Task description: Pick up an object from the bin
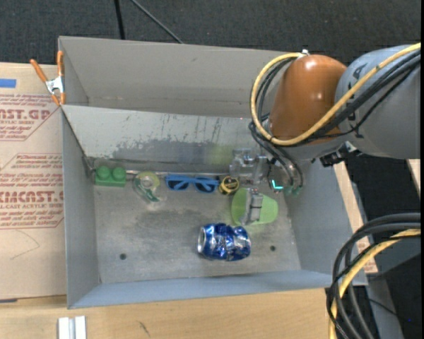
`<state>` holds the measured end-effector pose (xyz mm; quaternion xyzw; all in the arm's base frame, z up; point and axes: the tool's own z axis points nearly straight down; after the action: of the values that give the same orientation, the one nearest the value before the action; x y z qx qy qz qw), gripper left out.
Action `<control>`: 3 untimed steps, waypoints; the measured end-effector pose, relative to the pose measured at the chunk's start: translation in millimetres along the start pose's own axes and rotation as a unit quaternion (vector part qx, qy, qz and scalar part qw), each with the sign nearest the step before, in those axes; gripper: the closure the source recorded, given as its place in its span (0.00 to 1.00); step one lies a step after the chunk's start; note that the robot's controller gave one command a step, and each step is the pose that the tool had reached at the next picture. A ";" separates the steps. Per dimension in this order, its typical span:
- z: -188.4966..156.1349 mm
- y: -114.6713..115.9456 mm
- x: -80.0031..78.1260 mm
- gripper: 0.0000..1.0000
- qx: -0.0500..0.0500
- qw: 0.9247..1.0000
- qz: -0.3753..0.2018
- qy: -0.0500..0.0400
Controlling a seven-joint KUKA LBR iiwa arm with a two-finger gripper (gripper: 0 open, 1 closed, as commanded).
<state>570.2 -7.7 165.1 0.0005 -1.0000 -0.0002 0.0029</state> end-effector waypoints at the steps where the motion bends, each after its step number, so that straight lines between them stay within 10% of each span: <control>1: 94.8 10.4 60.7 0.00 -0.001 0.997 -0.074 -0.001; 2: 91.6 10.1 57.1 1.00 0.000 0.997 -0.074 -0.005; 3: 91.3 10.2 56.1 0.00 0.000 0.997 -0.074 -0.007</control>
Offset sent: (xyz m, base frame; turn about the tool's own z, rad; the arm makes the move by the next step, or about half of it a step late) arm -0.0595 0.0090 -0.0927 -0.1490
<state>513.6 2.5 74.1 0.0747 -0.9972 -0.0005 -0.0036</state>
